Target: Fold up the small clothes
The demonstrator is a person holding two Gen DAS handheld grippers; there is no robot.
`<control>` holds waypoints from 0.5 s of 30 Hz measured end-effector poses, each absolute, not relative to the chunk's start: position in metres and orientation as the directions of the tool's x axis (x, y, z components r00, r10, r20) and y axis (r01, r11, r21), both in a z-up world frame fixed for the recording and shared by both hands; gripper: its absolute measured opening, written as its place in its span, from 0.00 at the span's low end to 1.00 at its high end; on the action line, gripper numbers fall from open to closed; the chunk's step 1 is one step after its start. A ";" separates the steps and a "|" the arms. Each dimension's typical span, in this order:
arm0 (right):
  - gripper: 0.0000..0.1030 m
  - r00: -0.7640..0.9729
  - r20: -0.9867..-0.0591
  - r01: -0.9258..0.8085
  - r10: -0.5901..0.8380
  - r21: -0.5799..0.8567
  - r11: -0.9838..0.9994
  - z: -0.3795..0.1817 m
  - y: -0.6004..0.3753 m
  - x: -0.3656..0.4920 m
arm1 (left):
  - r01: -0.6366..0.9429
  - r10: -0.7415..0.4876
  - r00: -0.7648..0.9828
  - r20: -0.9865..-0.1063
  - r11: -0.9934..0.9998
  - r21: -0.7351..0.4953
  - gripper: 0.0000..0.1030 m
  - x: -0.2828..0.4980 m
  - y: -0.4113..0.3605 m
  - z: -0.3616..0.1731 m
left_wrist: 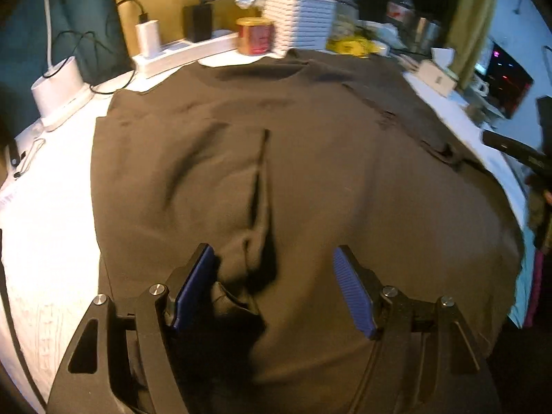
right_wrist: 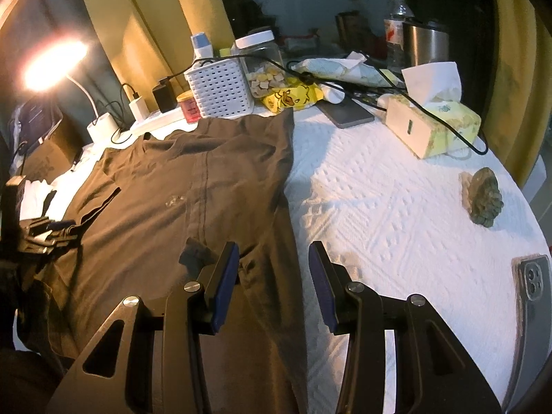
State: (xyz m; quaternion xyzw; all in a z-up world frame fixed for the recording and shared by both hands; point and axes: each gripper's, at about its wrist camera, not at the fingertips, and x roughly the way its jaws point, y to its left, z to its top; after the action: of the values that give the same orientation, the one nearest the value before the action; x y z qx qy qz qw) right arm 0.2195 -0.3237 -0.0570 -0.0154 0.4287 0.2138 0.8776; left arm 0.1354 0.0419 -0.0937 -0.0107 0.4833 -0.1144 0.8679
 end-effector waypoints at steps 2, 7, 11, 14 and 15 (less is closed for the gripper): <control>0.43 0.541 -0.761 -0.383 0.359 0.156 0.910 -0.058 -0.325 0.220 | 0.173 -0.189 0.518 -0.835 0.978 -0.114 0.69 0.124 0.042 -0.089; 0.43 0.533 -0.765 -0.394 0.362 0.154 0.906 -0.060 -0.320 0.221 | 0.123 -0.141 0.536 -0.832 0.989 -0.088 0.69 0.108 0.058 -0.086; 0.43 0.527 -0.765 -0.410 0.371 0.153 0.899 -0.060 -0.312 0.220 | 0.138 -0.167 0.500 -0.850 0.984 -0.112 0.69 0.109 0.062 -0.095; 0.43 0.527 -0.762 -0.420 0.377 0.151 0.895 -0.057 -0.307 0.217 | 0.201 -0.255 0.466 -0.847 0.963 -0.179 0.69 0.106 0.055 -0.097; 0.43 0.524 -0.763 -0.424 0.378 0.151 0.893 -0.056 -0.306 0.216 | 0.207 -0.284 0.455 -0.844 0.956 -0.209 0.69 0.104 0.055 -0.097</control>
State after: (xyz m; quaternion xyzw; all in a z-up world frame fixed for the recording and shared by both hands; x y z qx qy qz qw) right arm 0.2157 -0.3063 -0.0561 -0.0265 0.4301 0.2298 0.8726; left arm 0.1040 0.0550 -0.0972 -0.0380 0.5015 -0.1440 0.8522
